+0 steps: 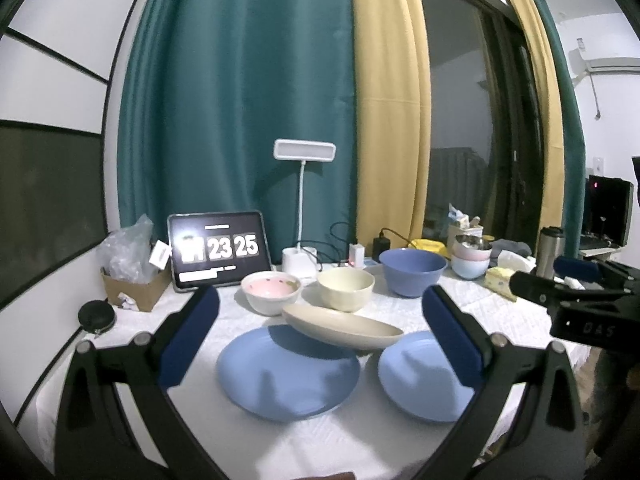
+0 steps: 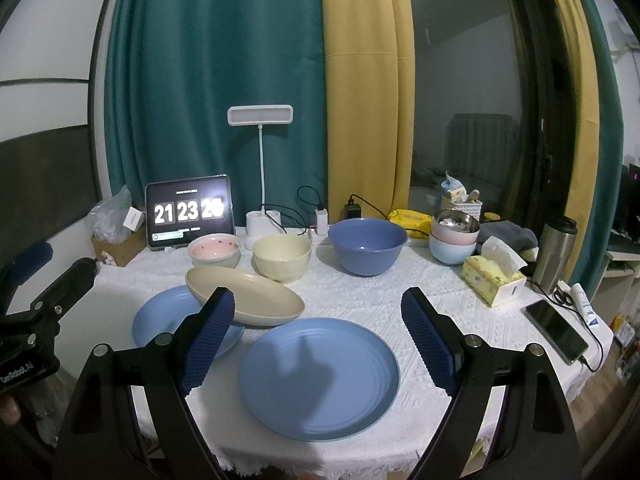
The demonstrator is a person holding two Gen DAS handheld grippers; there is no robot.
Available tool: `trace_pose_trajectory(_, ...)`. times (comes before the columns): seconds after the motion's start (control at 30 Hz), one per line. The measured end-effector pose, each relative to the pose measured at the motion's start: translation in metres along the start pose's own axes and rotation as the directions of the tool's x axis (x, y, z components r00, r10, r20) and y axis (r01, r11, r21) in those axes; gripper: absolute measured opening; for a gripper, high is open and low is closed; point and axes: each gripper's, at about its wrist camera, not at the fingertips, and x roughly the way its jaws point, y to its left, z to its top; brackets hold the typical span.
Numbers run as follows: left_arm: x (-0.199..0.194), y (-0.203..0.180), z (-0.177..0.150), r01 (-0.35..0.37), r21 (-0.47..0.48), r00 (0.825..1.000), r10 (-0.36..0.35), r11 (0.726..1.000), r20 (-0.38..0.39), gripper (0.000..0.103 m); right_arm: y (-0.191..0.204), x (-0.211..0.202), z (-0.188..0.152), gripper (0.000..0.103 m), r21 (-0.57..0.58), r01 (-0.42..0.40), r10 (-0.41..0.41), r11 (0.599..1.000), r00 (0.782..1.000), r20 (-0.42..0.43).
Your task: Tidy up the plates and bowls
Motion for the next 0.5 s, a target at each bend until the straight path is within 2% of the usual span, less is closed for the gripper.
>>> trace_pose_trajectory(0.5,-0.0007,-0.0036,0.0027,0.008,0.0,1.0,-0.008,1.0,-0.007,0.102,0.0002,0.0007,-0.0009,0.089,0.0,0.002,-0.002,1.0,1.0,0.0)
